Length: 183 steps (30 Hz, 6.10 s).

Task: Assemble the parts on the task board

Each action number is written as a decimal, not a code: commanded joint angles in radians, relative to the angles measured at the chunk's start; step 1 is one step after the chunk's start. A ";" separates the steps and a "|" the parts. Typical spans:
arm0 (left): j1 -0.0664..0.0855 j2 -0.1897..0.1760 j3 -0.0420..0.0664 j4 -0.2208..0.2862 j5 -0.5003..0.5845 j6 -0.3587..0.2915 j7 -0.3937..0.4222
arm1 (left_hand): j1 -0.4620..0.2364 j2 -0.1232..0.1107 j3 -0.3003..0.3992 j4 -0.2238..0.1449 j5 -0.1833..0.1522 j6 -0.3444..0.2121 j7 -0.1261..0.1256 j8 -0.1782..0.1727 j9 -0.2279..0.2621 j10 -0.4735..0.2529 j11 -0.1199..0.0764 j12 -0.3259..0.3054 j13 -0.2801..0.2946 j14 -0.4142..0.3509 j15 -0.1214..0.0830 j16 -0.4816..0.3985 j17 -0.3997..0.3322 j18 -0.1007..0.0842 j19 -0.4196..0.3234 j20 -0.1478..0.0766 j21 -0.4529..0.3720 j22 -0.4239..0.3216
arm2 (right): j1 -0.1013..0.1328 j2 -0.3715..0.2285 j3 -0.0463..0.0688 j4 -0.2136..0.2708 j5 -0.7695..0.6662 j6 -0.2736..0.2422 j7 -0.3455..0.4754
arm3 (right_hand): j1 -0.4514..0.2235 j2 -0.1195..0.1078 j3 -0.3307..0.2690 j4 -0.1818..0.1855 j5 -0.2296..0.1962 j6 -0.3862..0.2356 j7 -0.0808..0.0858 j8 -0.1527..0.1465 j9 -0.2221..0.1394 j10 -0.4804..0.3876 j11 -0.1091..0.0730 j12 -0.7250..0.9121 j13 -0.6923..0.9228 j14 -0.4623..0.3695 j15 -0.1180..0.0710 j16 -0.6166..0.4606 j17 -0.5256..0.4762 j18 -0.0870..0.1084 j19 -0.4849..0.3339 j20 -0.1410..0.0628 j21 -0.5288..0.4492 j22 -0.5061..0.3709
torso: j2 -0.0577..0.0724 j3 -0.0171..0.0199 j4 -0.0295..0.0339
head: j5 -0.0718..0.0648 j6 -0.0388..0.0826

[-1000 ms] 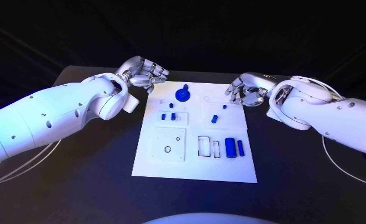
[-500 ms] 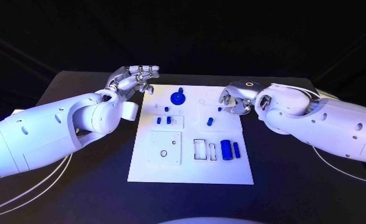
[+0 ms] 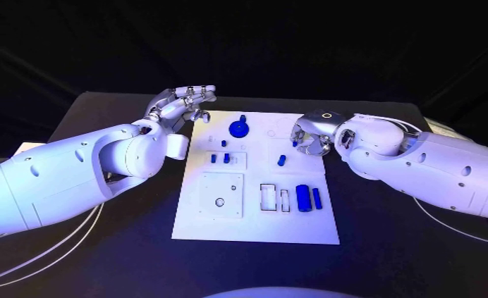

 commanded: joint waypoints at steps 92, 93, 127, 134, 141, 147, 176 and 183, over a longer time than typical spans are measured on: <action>0.000 0.004 0.001 -0.012 0.015 0.031 -0.013 | 0.035 0.014 -0.008 -0.026 0.001 -0.015 0.004 0.013 -0.002 -0.023 0.001 0.027 0.002 -0.027 -0.001 -0.018 -0.036 0.012 -0.011 0.000 -0.040 -0.028 | -0.057 0.091 0.006 0.240 0.183 -0.110 0.076 | 0.019 0.074 0.045 -0.012 -0.080 0.115 -0.025 0.013 0.030 0.159 -0.031 -0.028 -0.051 0.034 -0.032 0.028 0.022 -0.001 0.060 -0.029 0.053 0.089 | -0.001 -0.0027 -0.0010 | 0.080 -0.024; 0.000 0.004 0.001 -0.012 0.015 0.031 -0.013 | 0.035 0.014 -0.008 -0.026 0.001 -0.015 0.004 0.013 -0.002 -0.023 0.001 0.027 0.002 -0.027 -0.001 -0.018 -0.036 0.012 -0.011 0.000 -0.040 -0.028 | -0.061 0.099 0.005 0.235 0.179 -0.102 0.074 | 0.019 0.074 0.045 -0.012 -0.080 0.114 -0.025 0.013 0.030 0.159 -0.031 -0.028 -0.052 0.034 -0.032 0.027 0.021 -0.001 0.059 -0.029 0.053 0.088 | -0.002 -0.0028 -0.0006 | 0.081 -0.026; 0.000 0.008 0.001 -0.011 0.013 0.040 -0.021 | 0.035 0.013 -0.009 -0.027 0.001 -0.017 0.005 0.013 -0.002 -0.026 0.002 0.028 0.001 -0.029 0.000 -0.020 -0.040 0.012 -0.010 0.000 -0.041 -0.029 | -0.113 0.178 -0.003 0.165 0.087 -0.036 -0.009 | 0.012 0.077 0.044 -0.009 -0.082 0.110 -0.022 0.010 0.032 0.158 -0.028 -0.036 -0.054 0.034 -0.030 0.029 0.021 -0.001 0.059 -0.029 0.052 0.086 | -0.001 -0.0012 -0.0008 | 0.085 -0.040; 0.000 0.007 0.001 -0.011 0.013 0.043 -0.023 | 0.035 0.013 -0.010 -0.027 0.001 -0.018 0.005 0.013 -0.003 -0.027 0.002 0.028 0.001 -0.030 0.000 -0.021 -0.042 0.012 -0.010 0.000 -0.042 -0.029 | -0.113 0.182 -0.003 0.165 0.075 -0.023 -0.017 | 0.006 0.074 0.040 -0.008 -0.083 0.111 -0.023 0.010 0.033 0.159 -0.028 -0.038 -0.054 0.034 -0.030 0.031 0.022 -0.002 0.059 -0.028 0.053 0.087 | -0.002 -0.0010 -0.0010 | 0.086 -0.042; 0.000 0.007 0.001 -0.010 0.013 0.045 -0.026 | 0.035 0.013 -0.010 -0.027 0.001 -0.018 0.005 0.013 -0.003 -0.027 0.002 0.028 0.001 -0.030 0.000 -0.021 -0.042 0.012 -0.010 0.000 -0.042 -0.029 | -0.113 0.190 -0.004 0.164 0.069 -0.002 -0.015 | 0.004 0.074 0.039 -0.007 -0.083 0.111 -0.024 0.010 0.033 0.160 -0.029 -0.038 -0.054 0.034 -0.030 0.031 0.022 -0.002 0.059 -0.028 0.054 0.088 | -0.001 -0.0013 -0.0014 | 0.087 -0.045; 0.000 0.007 0.001 -0.010 0.012 0.046 -0.027 | 0.035 0.013 -0.010 -0.027 0.001 -0.018 0.005 0.013 -0.003 -0.027 0.002 0.028 0.001 -0.030 0.000 -0.021 -0.042 0.012 -0.010 0.000 -0.042 -0.029 | -0.114 0.200 -0.008 0.163 0.066 0.022 -0.017 | 0.003 0.073 0.038 -0.007 -0.084 0.111 -0.024 0.010 0.034 0.161 -0.029 -0.039 -0.054 0.034 -0.030 0.032 0.023 -0.002 0.059 -0.028 0.054 0.088 | -0.002 -0.0017 -0.0003 | 0.087 -0.046; -0.002 0.004 0.000 -0.015 0.012 0.049 -0.036 | 0.035 0.014 -0.010 -0.028 0.001 -0.020 0.006 0.014 -0.003 -0.034 0.004 0.030 -0.001 -0.037 0.002 -0.026 -0.054 0.011 -0.012 0.001 -0.045 -0.031 | -0.115 0.075 -0.004 0.272 0.101 -0.116 -0.043 | -0.015 0.018 -0.036 -0.011 -0.073 -0.114 0.021 -0.039 0.003 -0.070 0.022 -0.023 -0.068 0.016 0.009 0.002 -0.033 0.014 0.023 0.006 0.001 -0.004 | -0.004 0.0016 -0.0026 | 0.092 -0.033; -0.005 0.001 0.000 -0.016 0.012 0.050 -0.036 | 0.035 0.014 -0.011 -0.028 0.001 -0.020 0.006 0.014 -0.003 -0.034 0.004 0.030 -0.001 -0.038 0.002 -0.027 -0.054 0.011 -0.012 0.001 -0.045 -0.031 | -0.079 -0.034 0.013 0.337 0.132 -0.141 -0.051 | -0.013 0.018 -0.039 -0.012 -0.065 -0.090 0.022 -0.033 0.005 -0.069 0.023 -0.008 -0.070 0.018 0.010 0.008 -0.028 0.013 0.028 0.007 0.004 0.000 | -0.003 0.0026 -0.0068 | 0.083 -0.023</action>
